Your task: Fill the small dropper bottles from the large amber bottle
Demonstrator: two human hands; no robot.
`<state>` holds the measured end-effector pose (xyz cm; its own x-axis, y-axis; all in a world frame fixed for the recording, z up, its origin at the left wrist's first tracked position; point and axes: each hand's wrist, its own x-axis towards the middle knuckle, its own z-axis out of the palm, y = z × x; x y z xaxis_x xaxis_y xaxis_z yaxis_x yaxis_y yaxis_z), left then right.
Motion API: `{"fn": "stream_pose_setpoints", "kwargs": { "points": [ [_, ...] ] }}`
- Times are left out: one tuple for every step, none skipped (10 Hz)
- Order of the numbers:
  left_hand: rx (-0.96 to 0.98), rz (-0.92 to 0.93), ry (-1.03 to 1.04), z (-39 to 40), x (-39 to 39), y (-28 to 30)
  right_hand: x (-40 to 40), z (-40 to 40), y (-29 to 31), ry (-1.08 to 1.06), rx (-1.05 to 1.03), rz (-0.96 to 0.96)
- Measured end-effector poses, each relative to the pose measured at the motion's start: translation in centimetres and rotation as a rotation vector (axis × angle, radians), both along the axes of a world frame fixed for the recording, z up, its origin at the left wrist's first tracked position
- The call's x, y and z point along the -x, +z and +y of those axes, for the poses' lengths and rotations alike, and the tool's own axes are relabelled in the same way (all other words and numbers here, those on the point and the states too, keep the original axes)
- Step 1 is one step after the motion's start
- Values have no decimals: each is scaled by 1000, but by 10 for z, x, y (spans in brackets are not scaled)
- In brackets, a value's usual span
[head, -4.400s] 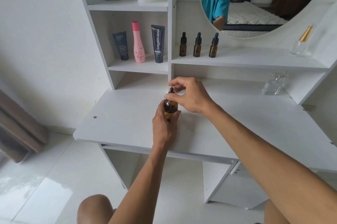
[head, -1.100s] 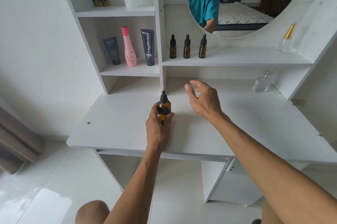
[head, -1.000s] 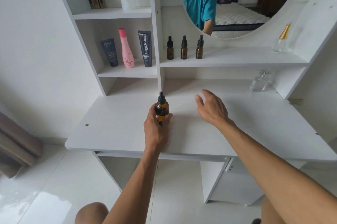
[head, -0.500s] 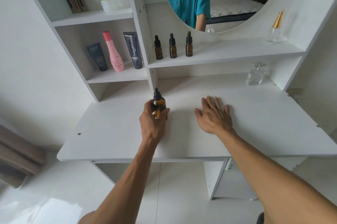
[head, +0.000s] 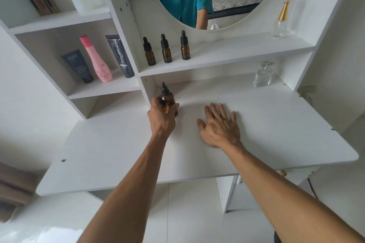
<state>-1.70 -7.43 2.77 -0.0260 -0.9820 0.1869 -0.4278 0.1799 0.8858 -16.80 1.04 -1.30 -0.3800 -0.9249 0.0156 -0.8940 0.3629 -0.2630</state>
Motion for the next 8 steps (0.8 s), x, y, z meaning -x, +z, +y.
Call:
{"fn": "stream_pose_setpoints", "kwargs": {
  "points": [
    [-5,-3,10,-3,2,-3,0,0,0,-1,-13,-6],
    [-13,-5,13,-6,3,-5,-1,0,1,-3,-17,-11],
    [-16,-11,18,-7,4,-6,0,0,1,-4,-15,-13],
    [-20,-13,15,-4,4,-6,-1,1,2,-2,-17,-7],
    [-30,-2,11,-3,4,-5,-1,2,3,2,-30,-6],
    [-32,-1,-4,-1,3,-3,-1,2,5,3,-38,-18],
    [-45,26,-38,2,-2,-9,-1,2,5,2,-33,-15],
    [-115,2,-22,11,-11,-12,-1,2,6,15,-37,-17]
  ]
}}
